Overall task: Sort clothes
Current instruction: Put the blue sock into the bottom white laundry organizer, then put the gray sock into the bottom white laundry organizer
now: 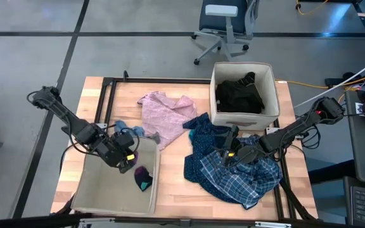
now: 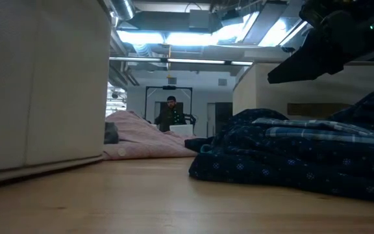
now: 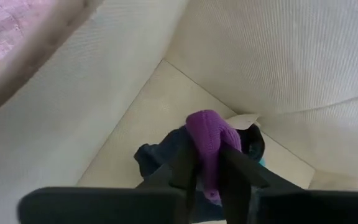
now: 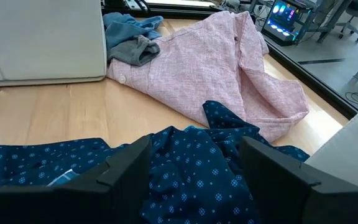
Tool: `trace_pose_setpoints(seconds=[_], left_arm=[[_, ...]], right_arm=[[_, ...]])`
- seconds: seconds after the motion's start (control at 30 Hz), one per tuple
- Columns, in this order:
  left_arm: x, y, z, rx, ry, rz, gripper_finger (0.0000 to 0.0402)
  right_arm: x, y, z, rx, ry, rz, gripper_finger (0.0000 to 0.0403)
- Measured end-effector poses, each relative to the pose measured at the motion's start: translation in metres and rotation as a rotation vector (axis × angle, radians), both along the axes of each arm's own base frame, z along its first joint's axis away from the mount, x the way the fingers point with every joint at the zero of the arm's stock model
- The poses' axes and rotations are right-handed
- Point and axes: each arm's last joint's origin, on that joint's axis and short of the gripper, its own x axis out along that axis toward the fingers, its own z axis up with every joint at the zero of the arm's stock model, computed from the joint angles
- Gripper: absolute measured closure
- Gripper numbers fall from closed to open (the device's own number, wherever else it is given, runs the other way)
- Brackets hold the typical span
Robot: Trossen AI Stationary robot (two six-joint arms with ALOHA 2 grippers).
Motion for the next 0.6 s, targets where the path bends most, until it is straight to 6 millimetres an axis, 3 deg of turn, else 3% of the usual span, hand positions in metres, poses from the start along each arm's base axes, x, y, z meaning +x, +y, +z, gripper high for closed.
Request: trace_pose_setpoints(seconds=[0.17,0.3,0.47,0.6], left_arm=[[0.001,0.002,0.0,-0.032,0.02,0.004,0.0284],[-0.001,-0.001,0.007,-0.18,0.067,-0.039,0.0244],[-0.008,0.003,0.043,-0.286,-0.035,-0.075,0.0226],[-0.015,0.01,0.08,-0.241,-0.228,-0.123,0.0229]], right_arm=[[0.0,0.0,0.0,0.0,0.0,0.0,0.0159],[0.0,0.0,0.0,0.0,0.0,0.0,0.0159],[0.0,0.0,0.0,0.001,0.0,0.001,0.0159],[0.0,0.0,0.0,0.001,0.0,0.001,0.0159]])
